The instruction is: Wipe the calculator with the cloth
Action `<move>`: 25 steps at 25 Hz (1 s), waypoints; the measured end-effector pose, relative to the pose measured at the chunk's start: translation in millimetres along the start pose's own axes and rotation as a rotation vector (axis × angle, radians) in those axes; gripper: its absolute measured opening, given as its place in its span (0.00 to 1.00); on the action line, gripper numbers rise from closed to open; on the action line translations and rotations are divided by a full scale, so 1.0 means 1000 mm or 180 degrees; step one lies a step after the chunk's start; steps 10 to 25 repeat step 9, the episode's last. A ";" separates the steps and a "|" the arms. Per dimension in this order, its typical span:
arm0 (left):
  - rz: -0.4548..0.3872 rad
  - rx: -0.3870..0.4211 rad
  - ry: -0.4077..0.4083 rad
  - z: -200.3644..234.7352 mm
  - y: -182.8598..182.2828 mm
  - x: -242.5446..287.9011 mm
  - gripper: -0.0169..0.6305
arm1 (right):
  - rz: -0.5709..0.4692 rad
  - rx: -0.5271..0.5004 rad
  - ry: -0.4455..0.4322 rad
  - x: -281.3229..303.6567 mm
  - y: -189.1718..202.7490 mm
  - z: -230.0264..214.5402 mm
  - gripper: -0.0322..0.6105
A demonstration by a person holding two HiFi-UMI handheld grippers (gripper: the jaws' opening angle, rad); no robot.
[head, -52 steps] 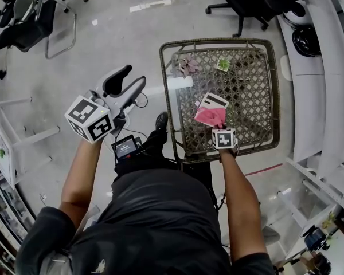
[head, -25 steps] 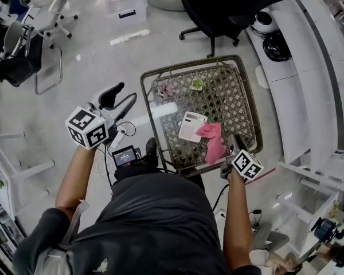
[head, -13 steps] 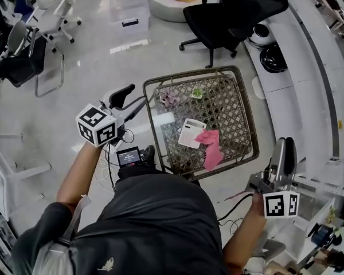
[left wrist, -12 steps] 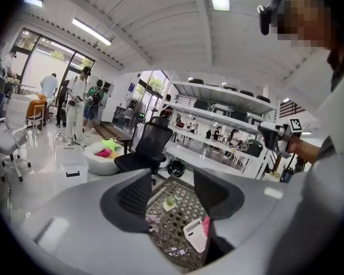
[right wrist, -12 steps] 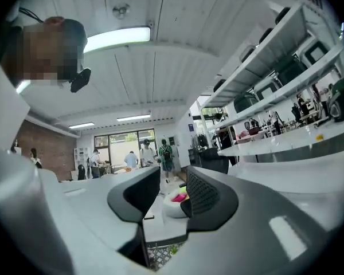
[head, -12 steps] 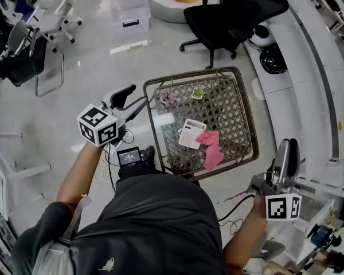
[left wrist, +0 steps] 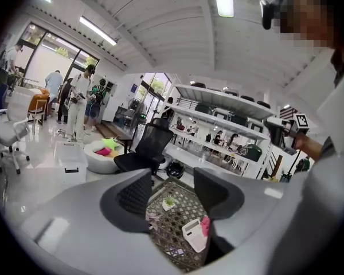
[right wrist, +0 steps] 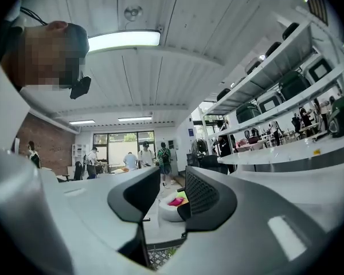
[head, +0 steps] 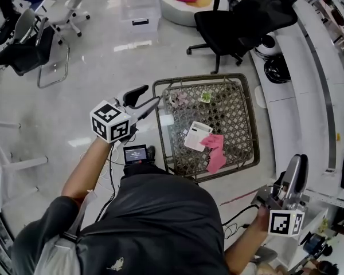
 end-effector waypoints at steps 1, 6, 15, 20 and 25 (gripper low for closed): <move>0.0002 -0.0012 0.0006 0.001 0.002 -0.001 0.41 | 0.0004 -0.0017 -0.0001 -0.001 -0.001 0.002 0.24; -0.0018 -0.0071 0.0012 0.010 0.008 -0.012 0.41 | 0.0005 -0.0092 -0.0012 -0.009 -0.007 0.017 0.24; -0.0027 -0.0121 0.0014 0.019 0.010 -0.020 0.41 | 0.0015 -0.0119 0.0033 -0.012 -0.010 0.027 0.24; -0.0027 -0.0121 0.0014 0.019 0.010 -0.020 0.41 | 0.0015 -0.0119 0.0033 -0.012 -0.010 0.027 0.24; -0.0027 -0.0121 0.0014 0.019 0.010 -0.020 0.41 | 0.0015 -0.0119 0.0033 -0.012 -0.010 0.027 0.24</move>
Point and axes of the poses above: the fingertips, and each gripper's own axes: x forward along the fingers, z to its left, y out of its underside, the point moved 4 cm from there along -x, backward along the fingers, and after that the axes turned 4 degrees about y, right-handed, at the moved point
